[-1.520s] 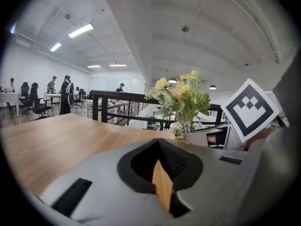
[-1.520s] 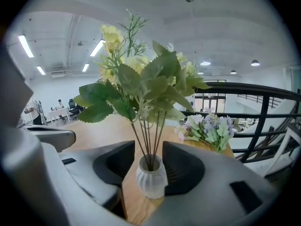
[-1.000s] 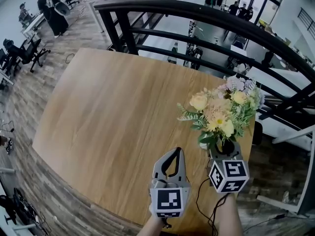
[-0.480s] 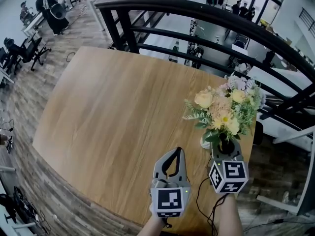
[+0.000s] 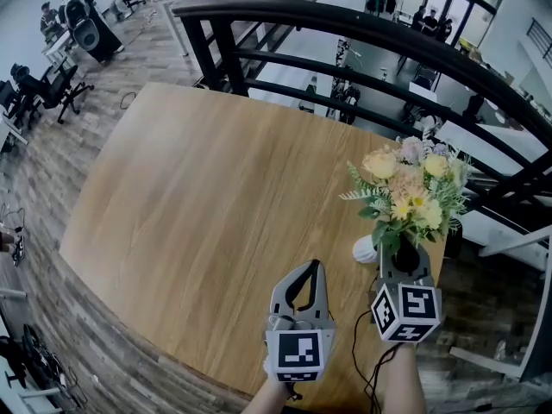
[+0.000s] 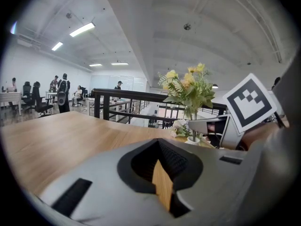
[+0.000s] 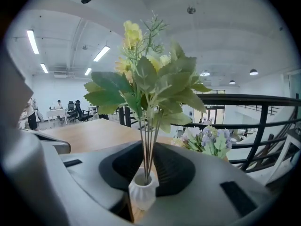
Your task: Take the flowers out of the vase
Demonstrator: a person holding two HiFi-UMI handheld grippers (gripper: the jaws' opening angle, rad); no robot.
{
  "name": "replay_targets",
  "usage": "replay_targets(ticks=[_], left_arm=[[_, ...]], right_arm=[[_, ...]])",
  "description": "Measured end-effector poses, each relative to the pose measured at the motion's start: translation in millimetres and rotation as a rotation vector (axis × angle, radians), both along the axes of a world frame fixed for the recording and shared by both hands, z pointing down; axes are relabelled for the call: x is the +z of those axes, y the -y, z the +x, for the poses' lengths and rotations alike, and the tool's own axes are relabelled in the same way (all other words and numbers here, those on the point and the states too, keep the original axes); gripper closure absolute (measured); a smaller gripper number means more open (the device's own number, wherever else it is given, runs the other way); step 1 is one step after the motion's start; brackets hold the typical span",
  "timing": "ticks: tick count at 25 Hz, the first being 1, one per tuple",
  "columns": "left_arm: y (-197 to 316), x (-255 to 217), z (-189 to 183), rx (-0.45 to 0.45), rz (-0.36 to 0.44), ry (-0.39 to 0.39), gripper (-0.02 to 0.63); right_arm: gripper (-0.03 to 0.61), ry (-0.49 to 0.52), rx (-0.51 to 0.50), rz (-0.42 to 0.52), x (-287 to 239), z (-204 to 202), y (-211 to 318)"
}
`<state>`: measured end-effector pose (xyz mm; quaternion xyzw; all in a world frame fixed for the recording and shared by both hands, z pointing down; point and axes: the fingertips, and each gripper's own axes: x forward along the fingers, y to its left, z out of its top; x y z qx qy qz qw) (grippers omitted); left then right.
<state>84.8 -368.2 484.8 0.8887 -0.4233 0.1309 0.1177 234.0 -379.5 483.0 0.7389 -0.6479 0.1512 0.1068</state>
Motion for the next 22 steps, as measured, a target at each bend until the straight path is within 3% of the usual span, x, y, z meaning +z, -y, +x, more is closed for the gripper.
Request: replay_targets(ticks=[22], left_arm=[[-25.9,-43.6,-5.0,0.002,0.069,-0.040,0.586]], right_arm=[[0.483,-0.014,0.039,0.224,-96.2,0.2,-28.4]])
